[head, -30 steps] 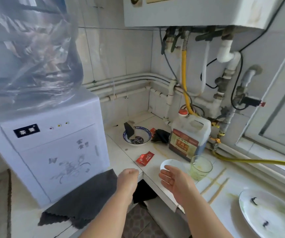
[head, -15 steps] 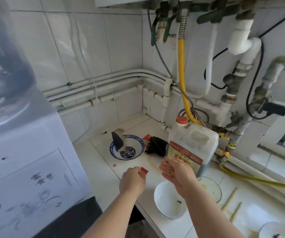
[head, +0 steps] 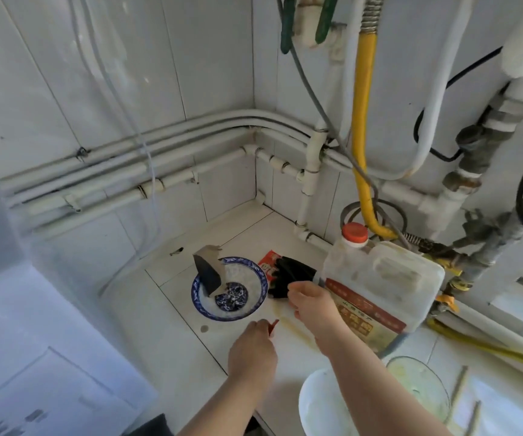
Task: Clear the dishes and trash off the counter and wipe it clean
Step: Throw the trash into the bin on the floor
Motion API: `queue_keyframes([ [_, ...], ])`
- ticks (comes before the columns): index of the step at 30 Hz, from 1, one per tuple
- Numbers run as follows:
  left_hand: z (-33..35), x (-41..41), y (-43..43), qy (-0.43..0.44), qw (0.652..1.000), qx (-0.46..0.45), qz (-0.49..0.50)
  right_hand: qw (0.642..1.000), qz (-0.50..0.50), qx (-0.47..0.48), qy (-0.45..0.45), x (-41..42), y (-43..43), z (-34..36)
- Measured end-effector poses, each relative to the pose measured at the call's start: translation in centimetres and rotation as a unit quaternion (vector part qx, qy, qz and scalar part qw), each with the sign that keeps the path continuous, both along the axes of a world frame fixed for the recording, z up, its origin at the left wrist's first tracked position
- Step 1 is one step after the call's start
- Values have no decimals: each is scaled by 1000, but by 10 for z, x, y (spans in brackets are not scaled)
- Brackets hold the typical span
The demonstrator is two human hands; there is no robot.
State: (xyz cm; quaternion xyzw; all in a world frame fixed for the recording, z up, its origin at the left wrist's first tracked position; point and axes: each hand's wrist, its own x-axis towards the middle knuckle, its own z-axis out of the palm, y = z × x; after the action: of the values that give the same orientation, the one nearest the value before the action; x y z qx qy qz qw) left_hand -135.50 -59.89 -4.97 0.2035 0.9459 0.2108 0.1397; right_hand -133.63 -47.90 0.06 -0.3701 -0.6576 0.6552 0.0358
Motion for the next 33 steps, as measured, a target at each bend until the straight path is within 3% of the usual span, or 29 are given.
queue_keyframes([
  [4,38,-38,1,84,977,182,67,976,85,197,-39,-39,-2,-3],
  [7,61,-77,-3,83,954,237,163,943,144,291,-75,-63,1,-6],
  [10,58,-115,-11,76,949,216,217,895,218,357,-153,-83,8,-13],
  [14,39,-150,-20,36,948,150,278,800,319,430,-270,-100,21,-24],
  [17,23,-164,-20,8,958,66,277,775,324,444,-313,-109,27,-40],
  [22,15,-165,-12,11,963,68,260,768,284,503,-278,-107,29,-53],
  [28,17,-162,-11,71,964,97,238,780,247,500,-284,-105,32,-42],
  [31,23,-161,-8,91,946,187,248,813,188,493,-246,-113,35,-26],
  [33,29,-162,-7,58,917,279,280,834,151,479,-230,-126,37,-18],
])
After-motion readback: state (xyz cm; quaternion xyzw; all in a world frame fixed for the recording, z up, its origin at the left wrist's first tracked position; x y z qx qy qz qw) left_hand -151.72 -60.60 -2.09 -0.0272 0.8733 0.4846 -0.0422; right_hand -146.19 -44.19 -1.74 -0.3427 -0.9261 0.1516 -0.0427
